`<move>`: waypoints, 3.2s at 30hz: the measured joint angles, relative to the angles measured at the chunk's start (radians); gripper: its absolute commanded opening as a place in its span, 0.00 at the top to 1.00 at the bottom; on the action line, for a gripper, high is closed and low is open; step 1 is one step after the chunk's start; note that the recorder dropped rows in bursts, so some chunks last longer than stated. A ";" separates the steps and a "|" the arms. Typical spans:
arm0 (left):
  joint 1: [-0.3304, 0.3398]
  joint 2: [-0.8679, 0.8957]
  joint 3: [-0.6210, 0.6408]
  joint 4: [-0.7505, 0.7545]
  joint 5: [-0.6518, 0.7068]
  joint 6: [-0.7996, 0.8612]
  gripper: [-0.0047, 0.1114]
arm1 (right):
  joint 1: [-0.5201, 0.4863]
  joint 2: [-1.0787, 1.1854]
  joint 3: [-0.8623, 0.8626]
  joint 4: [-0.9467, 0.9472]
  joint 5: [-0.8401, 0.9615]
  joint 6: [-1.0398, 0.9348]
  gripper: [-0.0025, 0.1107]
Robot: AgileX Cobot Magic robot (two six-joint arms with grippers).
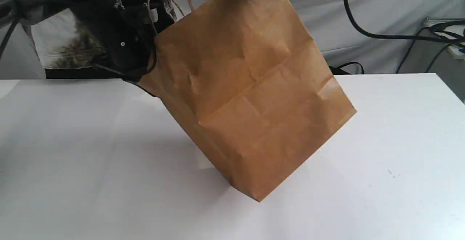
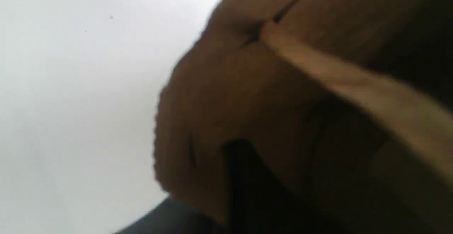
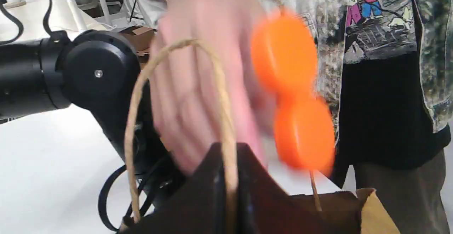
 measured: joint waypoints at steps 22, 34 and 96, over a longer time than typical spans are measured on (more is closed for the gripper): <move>0.000 -0.017 -0.126 0.008 0.002 0.019 0.96 | 0.000 -0.007 0.024 0.007 -0.306 -0.011 0.98; 0.000 -0.060 -0.129 0.063 0.002 0.027 0.96 | 0.000 -0.125 0.325 0.007 -0.137 -0.201 0.98; 0.000 -0.534 -0.105 0.055 0.003 0.049 0.41 | 0.000 -0.726 0.510 0.016 0.050 -0.333 0.40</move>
